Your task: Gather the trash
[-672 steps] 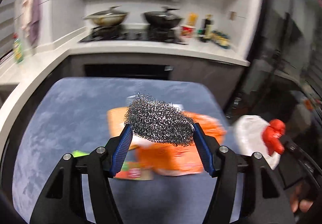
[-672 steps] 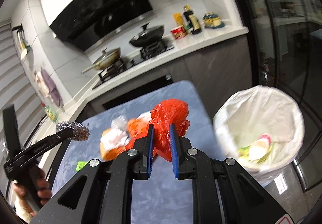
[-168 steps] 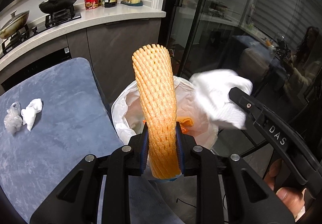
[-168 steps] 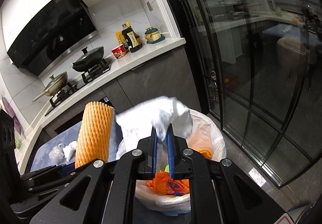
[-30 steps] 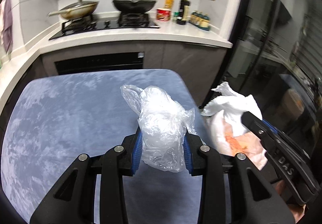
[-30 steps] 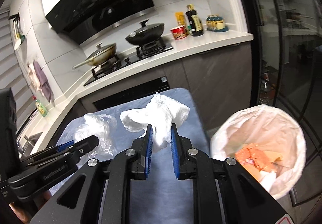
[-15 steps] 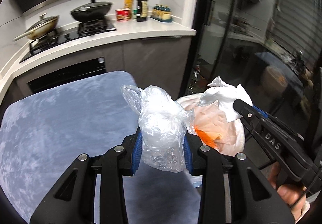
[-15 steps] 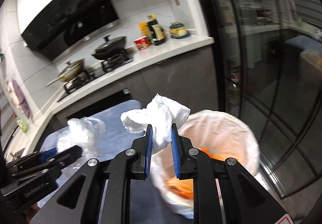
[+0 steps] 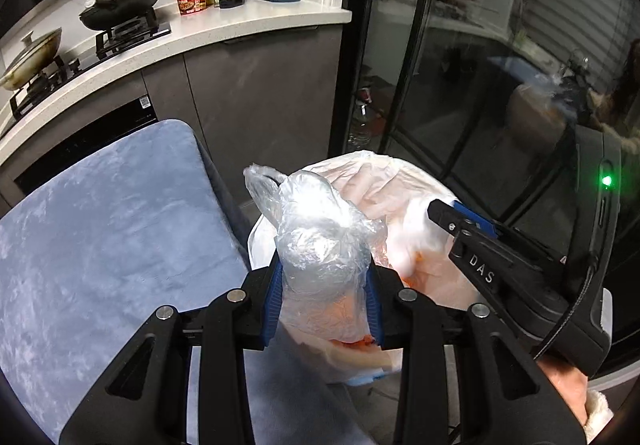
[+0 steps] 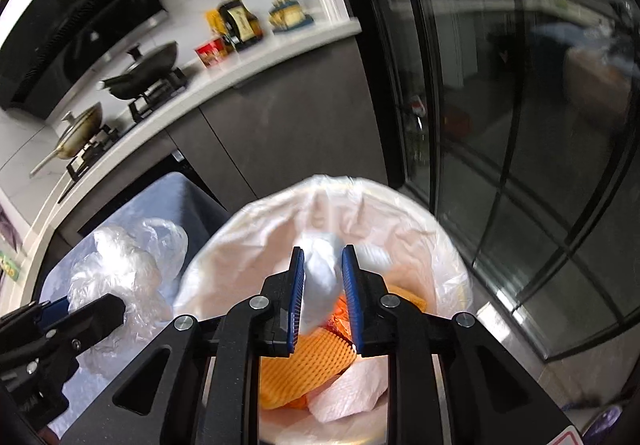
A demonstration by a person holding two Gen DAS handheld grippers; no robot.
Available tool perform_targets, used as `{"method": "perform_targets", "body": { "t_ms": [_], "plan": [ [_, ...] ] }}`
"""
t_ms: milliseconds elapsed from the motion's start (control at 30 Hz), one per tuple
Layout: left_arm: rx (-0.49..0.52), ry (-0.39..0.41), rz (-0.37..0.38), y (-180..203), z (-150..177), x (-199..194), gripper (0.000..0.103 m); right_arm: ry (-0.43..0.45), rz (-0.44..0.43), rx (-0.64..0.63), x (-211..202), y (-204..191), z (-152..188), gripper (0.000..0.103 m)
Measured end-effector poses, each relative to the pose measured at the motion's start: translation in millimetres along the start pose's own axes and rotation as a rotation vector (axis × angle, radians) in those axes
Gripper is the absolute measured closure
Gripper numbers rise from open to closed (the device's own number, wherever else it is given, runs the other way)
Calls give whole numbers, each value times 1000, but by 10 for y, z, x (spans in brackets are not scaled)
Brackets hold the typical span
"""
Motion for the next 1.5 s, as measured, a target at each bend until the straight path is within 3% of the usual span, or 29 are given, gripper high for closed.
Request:
{"method": "perform_targets", "body": {
  "t_ms": [233, 300, 433, 533, 867, 1067, 1300, 1500],
  "plan": [
    [-8, -40, 11, 29, 28, 319, 69, 7, 40, 28, 71, 136, -28, 81],
    [1, -50, 21, 73, 32, 371, 67, 19, 38, 26, -1, 136, -45, 76],
    [19, -55, -6, 88, 42, 428, 29, 40, 30, 32, -131, 157, -63, 72],
    [49, -42, -36, 89, 37, 430, 20, 58, 39, 20, -252, 164, -70, 67],
    [66, 2, -134, -56, 20, 191, 16, 46, 50, -45, -490, 30, -25, 47],
    [79, 4, -205, -181, 132, -28, 14, 23, 51, -107, -641, -109, 24, 41],
    [38, -29, -241, -301, 257, -197, 12, -17, 36, -141, -804, -199, 88, 19],
    [40, -33, -276, -323, 300, -382, 9, -56, 38, -174, -879, -242, 158, 18]
  ]
}}
Point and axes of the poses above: each gripper's, at about its wrist camera, not at the fingertips, and x roughly the way its jaws point, y to its right, z to its underside, the point moved 6 cm from there along x, roughly the way its jaws point, and after that the axes turned 14 degrees about y, right-handed, at the moved point
